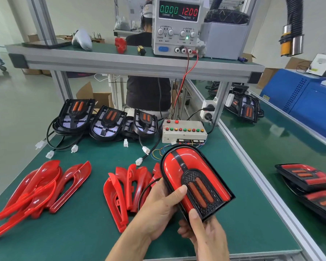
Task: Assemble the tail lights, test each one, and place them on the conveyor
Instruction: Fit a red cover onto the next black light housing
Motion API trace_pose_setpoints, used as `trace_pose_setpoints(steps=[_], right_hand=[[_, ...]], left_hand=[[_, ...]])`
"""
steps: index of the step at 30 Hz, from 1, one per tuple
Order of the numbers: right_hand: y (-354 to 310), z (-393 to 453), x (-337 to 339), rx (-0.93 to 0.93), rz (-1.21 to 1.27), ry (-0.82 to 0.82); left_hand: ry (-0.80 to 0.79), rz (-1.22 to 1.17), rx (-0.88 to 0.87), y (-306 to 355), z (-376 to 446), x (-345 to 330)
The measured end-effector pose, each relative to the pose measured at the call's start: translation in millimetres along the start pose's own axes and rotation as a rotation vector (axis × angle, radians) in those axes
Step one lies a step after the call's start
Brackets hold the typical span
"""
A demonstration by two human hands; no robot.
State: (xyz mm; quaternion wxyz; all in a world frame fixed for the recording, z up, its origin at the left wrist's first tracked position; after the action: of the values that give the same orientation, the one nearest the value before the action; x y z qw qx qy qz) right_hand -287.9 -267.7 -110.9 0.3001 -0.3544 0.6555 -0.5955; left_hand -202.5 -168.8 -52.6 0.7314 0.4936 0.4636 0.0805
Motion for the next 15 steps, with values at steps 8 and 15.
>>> trace_pose_setpoints(steps=[8,15], right_hand=[[-7.2,-0.5,-1.1,-0.042,0.024,-0.03],[-6.0,0.0,-3.5,-0.059,0.041,-0.081]], left_hand=[[-0.021,-0.003,0.043,-4.7,-1.8,0.1],[0.075,0.026,0.037,-4.3,-1.1,4.9]])
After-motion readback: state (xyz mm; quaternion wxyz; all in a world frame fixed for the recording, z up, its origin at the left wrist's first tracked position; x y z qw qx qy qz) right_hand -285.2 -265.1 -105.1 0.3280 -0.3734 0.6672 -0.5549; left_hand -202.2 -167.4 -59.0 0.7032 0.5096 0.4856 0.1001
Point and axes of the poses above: each hand's wrist, its own z-axis towards the middle knuckle, its own x-axis out of the back of the hand, y = z × x, the point moved 8 cm from there along z, towards the middle knuckle, and after that the axes turned 6 degrees about -z, right-handed, at the moved point
